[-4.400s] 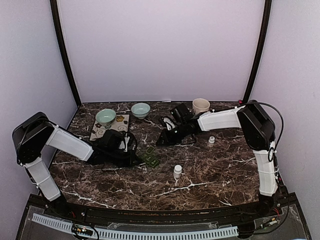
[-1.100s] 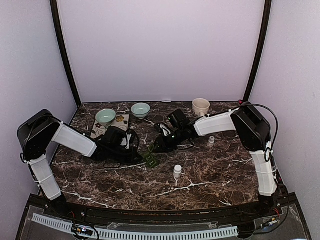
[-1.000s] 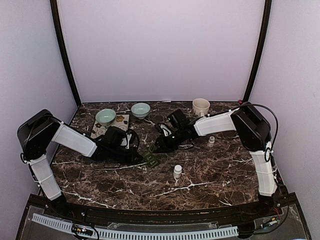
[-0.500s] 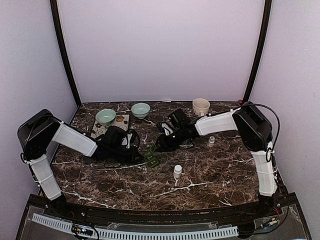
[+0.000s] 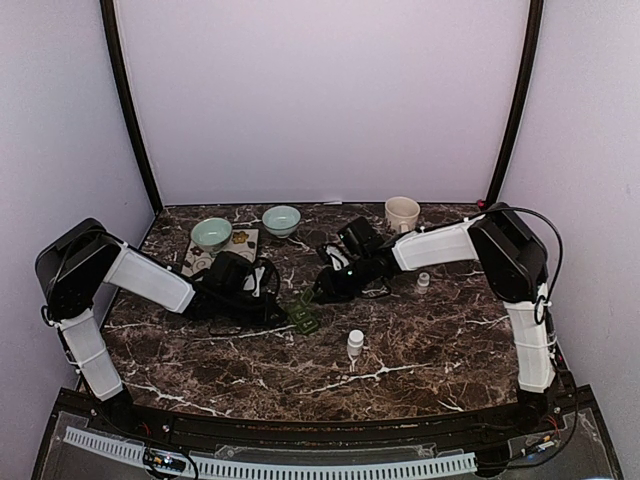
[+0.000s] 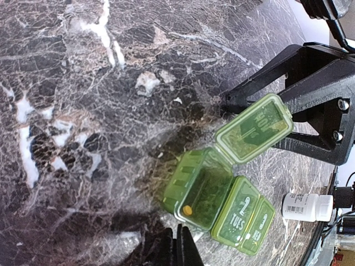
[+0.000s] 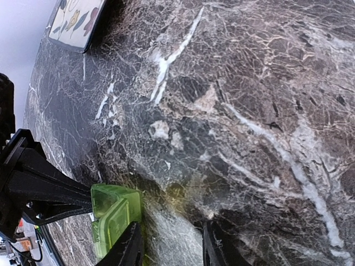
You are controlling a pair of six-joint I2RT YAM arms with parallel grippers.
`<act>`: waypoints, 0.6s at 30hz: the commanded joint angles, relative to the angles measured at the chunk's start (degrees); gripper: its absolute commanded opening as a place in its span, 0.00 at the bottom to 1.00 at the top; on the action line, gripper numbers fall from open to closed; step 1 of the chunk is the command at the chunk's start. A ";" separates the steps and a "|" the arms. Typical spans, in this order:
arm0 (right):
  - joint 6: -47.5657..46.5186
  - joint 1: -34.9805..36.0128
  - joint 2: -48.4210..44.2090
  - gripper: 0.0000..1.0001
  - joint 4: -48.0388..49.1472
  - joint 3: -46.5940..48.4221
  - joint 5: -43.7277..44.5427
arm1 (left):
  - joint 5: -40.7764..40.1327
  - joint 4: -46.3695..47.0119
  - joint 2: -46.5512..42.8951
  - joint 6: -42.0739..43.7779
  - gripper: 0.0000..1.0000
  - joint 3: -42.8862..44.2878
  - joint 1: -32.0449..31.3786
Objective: Sort the pills into containers
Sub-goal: Close the lid of the pill container on the pill container.
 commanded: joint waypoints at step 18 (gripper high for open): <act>0.67 -0.62 -4.46 0.38 0.01 -0.90 -0.17 | 0.77 -0.61 0.44 0.68 0.00 1.20 0.45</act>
